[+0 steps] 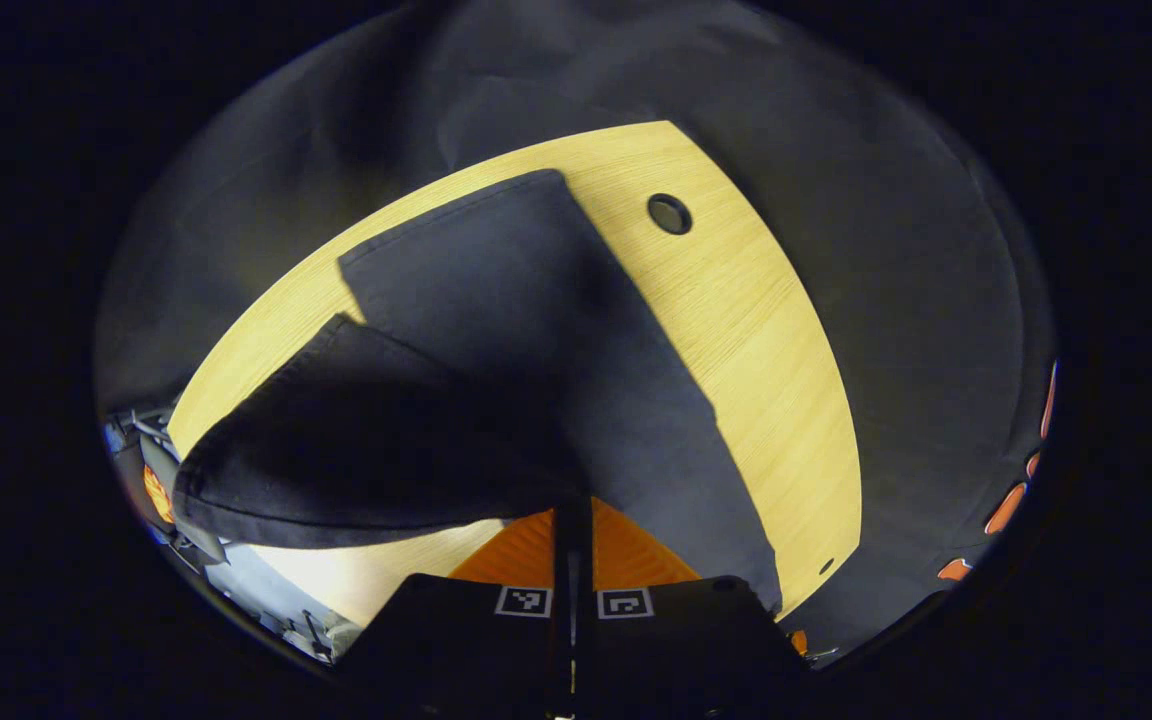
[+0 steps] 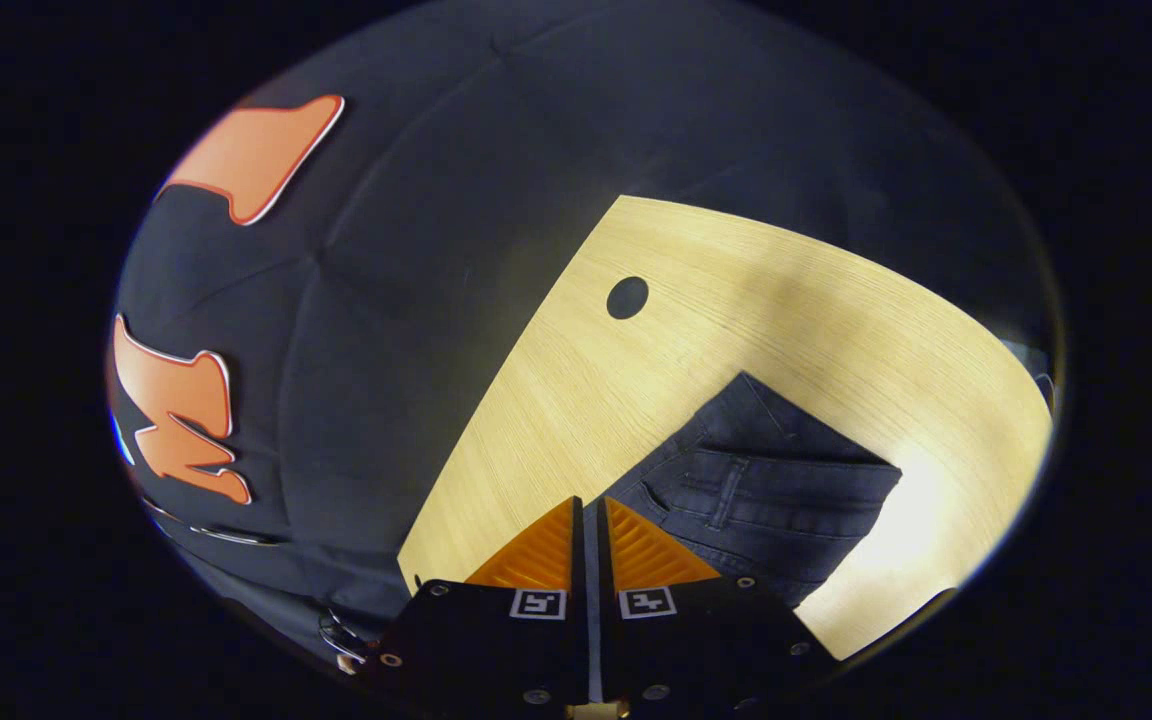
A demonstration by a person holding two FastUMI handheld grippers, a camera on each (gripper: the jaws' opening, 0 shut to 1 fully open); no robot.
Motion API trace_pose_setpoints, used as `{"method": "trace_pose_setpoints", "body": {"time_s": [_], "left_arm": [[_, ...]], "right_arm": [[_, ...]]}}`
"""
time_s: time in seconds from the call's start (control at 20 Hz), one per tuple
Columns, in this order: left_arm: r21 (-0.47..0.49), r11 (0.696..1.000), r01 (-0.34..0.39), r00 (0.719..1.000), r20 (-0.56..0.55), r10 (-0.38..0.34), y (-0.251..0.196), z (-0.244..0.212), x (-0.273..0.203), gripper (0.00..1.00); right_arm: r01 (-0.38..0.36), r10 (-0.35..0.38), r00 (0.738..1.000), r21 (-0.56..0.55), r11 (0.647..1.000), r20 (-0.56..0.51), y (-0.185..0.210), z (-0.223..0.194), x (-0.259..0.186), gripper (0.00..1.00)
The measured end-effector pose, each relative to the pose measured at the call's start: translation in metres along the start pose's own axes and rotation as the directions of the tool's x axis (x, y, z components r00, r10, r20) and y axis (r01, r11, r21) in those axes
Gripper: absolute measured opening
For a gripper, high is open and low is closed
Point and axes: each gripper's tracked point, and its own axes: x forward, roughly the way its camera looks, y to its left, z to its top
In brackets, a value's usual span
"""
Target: Grasp the waist and the cuffs of the jeans and fold them to make the two legs overlap; first hold the waist and fold one-third of the jeans toward the cuffs, then hold the cuffs and fold the remaining one-third in the same direction to finish folding.
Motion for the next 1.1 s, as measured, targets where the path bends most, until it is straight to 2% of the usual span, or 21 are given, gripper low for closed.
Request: {"method": "trace_pose_setpoints", "body": {"time_s": [0.1,0.2,0.25,0.35,0.45,0.5,0.55,0.65,0.75,0.8,0.9,0.95,1.1], "left_arm": [[-0.001,1.000,0.016,1.000,-0.017,-0.016,-0.029,0.017,0.015,0.02],[0.037,0.998,0.052,0.998,-0.035,-0.051,-0.053,0.030,0.029,0.04],[0.045,0.996,0.076,0.997,-0.037,-0.074,-0.064,0.035,0.031,0.32],[0.087,0.995,0.041,0.999,-0.002,-0.041,-0.065,0.049,0.036,0.88],[0.112,0.993,0.028,0.999,0.029,-0.032,-0.061,0.055,0.030,0.88],[0.118,0.991,0.055,0.997,0.046,-0.061,-0.061,0.056,0.019,0.88],[0.124,0.988,0.090,0.993,0.060,-0.098,-0.063,0.058,0.013,0.97],[0.154,0.974,0.164,0.981,0.081,-0.177,-0.066,0.055,-0.010,0.97],[0.197,0.949,0.246,0.956,0.111,-0.270,-0.065,0.045,-0.035,0.98],[0.218,0.936,0.277,0.944,0.119,-0.308,-0.063,0.037,-0.044,0.98],[0.260,0.905,0.337,0.918,0.125,-0.378,-0.058,0.015,-0.060,0.94],[0.272,0.892,0.360,0.904,0.133,-0.406,-0.055,0.003,-0.069,0.98],[0.288,0.863,0.415,0.875,0.134,-0.466,-0.049,-0.039,-0.089,0.98]], "right_arm": [[0.030,-0.030,1.000,-0.016,0.999,-0.002,-0.008,-0.004,0.006,0.06],[0.070,-0.070,0.998,-0.035,0.997,-0.006,-0.020,-0.008,0.008,0.05],[0.078,-0.079,0.997,-0.026,0.997,-0.009,-0.022,-0.008,0.009,0.05],[0.093,-0.093,0.996,-0.002,0.996,-0.014,-0.025,-0.010,0.005,0.05],[0.119,-0.119,0.993,-0.013,0.993,0.001,-0.035,-0.008,-0.002,0.06],[0.113,-0.113,0.994,-0.033,0.993,0.001,-0.037,-0.009,-0.004,0.17],[0.110,-0.110,0.994,-0.053,0.992,0.000,-0.038,-0.011,-0.013,0.33],[0.093,-0.093,0.996,-0.075,0.993,0.006,-0.039,-0.014,-0.025,0.63],[0.071,-0.070,0.997,-0.069,0.995,0.019,-0.042,-0.015,-0.039,0.92],[0.066,-0.064,0.997,-0.066,0.996,0.034,-0.047,-0.014,-0.050,0.98],[0.076,-0.071,0.995,-0.069,0.995,0.074,-0.069,-0.013,-0.065,0.98],[0.087,-0.081,0.992,-0.067,0.994,0.092,-0.082,-0.012,-0.070,0.98],[0.142,-0.137,0.984,-0.033,0.989,0.114,-0.131,-0.014,-0.073,0.98]]}}
